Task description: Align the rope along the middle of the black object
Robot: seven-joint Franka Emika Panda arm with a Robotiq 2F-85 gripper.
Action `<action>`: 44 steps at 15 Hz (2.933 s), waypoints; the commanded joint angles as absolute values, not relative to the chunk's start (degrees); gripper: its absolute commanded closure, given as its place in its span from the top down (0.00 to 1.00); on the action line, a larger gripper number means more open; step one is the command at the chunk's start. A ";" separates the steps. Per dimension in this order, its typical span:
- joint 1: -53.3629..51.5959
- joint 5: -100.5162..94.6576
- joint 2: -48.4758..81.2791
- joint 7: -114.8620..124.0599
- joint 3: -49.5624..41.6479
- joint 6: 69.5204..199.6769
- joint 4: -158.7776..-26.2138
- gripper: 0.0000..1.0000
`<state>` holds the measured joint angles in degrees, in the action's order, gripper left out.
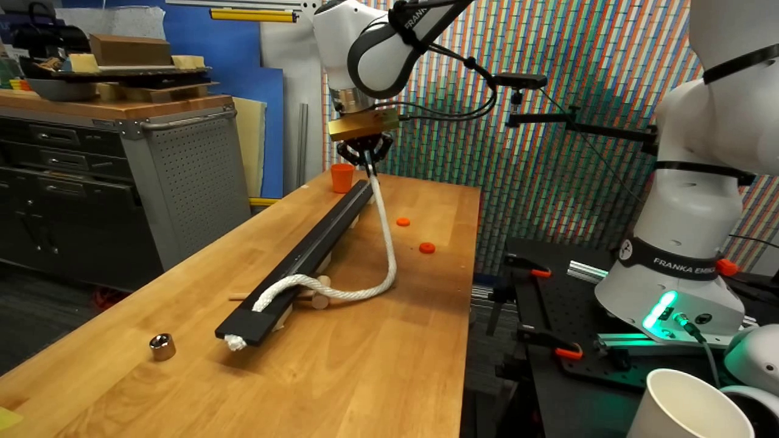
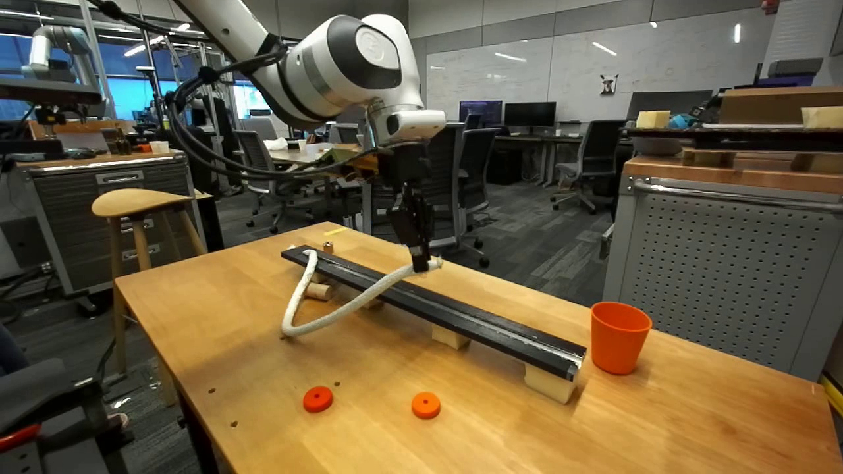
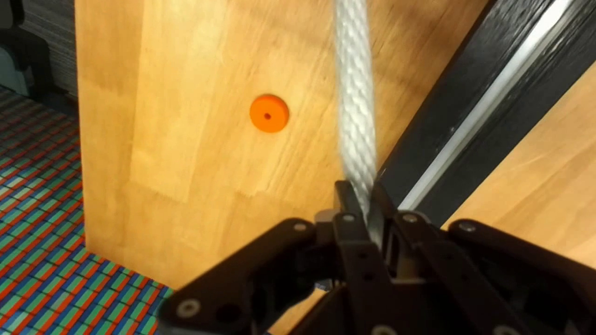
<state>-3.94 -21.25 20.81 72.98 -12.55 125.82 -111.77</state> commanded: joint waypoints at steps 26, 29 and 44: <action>3.13 -21.04 38.80 85.82 -16.15 115.08 -88.78 0.03; 4.53 -18.32 41.51 85.96 -15.99 113.17 -83.82 0.03; 7.60 -9.51 49.86 98.12 -16.66 109.67 -72.20 0.03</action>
